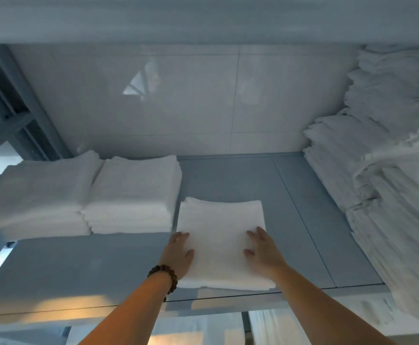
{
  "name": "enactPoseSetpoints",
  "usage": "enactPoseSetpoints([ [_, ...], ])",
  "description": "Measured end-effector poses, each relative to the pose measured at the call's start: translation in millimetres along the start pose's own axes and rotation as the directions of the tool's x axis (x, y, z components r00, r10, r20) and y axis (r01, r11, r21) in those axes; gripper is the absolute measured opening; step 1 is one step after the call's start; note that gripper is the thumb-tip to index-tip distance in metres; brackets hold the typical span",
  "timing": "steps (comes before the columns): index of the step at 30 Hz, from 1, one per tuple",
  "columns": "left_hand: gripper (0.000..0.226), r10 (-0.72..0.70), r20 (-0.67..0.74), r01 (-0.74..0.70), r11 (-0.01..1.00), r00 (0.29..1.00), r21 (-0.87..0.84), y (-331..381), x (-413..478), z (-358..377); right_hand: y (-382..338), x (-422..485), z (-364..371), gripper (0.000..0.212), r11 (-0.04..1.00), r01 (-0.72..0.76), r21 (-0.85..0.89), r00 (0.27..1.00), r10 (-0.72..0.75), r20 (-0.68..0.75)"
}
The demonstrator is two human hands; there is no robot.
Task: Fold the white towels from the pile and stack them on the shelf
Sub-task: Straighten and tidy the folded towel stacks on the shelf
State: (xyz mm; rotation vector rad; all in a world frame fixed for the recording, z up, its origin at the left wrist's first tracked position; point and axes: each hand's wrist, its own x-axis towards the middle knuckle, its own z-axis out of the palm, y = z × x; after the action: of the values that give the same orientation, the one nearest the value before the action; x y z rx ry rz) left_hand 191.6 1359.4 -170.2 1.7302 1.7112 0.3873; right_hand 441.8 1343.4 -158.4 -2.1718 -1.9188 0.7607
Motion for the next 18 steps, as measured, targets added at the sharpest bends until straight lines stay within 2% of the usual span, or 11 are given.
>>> enactPoseSetpoints([
  [5,0.053,-0.049,0.0,0.049,0.999,0.999,0.019,-4.8,3.9,-0.3,1.1,-1.6,8.0,0.061,0.999,-0.03,0.042,0.998,0.032,-0.046],
  [12,0.056,-0.142,0.202,0.122,0.987,0.969,0.108,-11.0,9.2,-10.0,2.2,-4.2,7.0,0.068,0.987,-0.148,0.064,0.987,0.151,-0.047],
  [18,0.061,-0.283,0.364,0.254,0.959,0.887,0.128,-0.4,6.9,-23.9,3.9,0.2,6.3,0.087,0.965,-0.204,0.163,0.975,0.216,-0.06],
])
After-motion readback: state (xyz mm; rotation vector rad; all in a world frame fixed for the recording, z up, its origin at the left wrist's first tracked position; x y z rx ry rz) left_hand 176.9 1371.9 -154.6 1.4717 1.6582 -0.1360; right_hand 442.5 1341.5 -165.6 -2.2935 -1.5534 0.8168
